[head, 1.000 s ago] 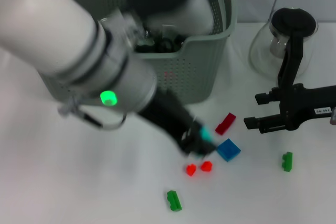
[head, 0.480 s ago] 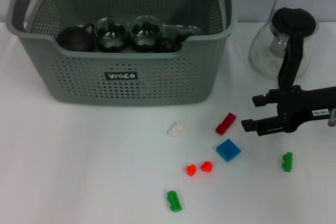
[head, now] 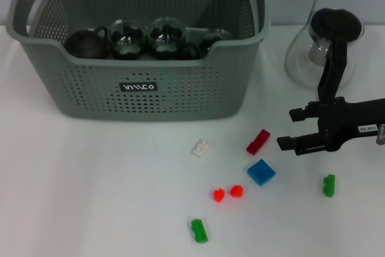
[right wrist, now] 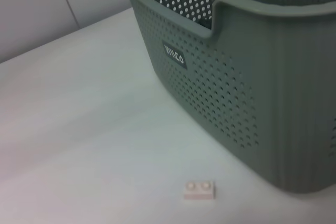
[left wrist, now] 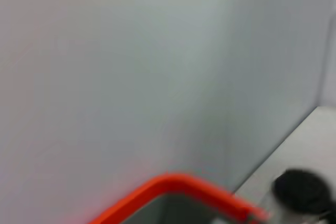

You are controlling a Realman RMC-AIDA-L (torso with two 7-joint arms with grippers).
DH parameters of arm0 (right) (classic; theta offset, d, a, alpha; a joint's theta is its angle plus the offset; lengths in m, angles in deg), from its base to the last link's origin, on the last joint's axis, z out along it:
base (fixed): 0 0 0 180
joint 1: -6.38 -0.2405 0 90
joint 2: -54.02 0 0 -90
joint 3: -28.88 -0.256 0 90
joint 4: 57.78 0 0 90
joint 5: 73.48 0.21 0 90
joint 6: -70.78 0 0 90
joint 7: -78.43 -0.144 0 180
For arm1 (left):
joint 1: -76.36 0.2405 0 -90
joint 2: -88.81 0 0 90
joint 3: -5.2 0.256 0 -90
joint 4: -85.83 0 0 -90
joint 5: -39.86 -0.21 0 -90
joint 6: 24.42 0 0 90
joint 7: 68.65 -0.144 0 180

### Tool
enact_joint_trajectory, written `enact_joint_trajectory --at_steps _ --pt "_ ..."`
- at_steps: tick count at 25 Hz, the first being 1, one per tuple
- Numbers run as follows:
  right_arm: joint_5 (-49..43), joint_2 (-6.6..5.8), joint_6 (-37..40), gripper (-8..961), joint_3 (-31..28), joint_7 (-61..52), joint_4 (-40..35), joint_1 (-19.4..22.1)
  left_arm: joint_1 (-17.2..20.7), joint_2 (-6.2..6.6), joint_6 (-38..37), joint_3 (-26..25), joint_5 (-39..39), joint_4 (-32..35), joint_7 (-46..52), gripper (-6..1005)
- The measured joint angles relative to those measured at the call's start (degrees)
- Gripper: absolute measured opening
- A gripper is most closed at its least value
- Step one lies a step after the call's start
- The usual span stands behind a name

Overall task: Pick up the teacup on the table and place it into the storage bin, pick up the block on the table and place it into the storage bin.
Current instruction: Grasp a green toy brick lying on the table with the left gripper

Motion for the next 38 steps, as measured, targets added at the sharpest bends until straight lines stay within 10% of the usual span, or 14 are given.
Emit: enact_joint_trajectory --at_steps 7,12,22,38 --pt "0.0 -0.10 -0.3 868 0.0 0.0 0.0 -0.1 11.5 -1.24 -18.6 2.7 21.8 16.8 -12.5 870" --pt "0.1 -0.07 -0.5 868 0.0 -0.3 0.0 0.0 15.3 -2.77 -28.4 13.9 18.5 16.6 -15.4 938" --pt "0.3 0.05 -0.8 867 -0.1 -0.4 0.2 0.5 14.4 -3.19 -18.5 39.5 0.9 -1.3 -4.2 940" --pt "0.1 -0.11 -0.8 867 -0.8 0.2 0.7 0.6 11.7 -3.18 -4.7 51.0 -4.7 -13.9 7.7 920"
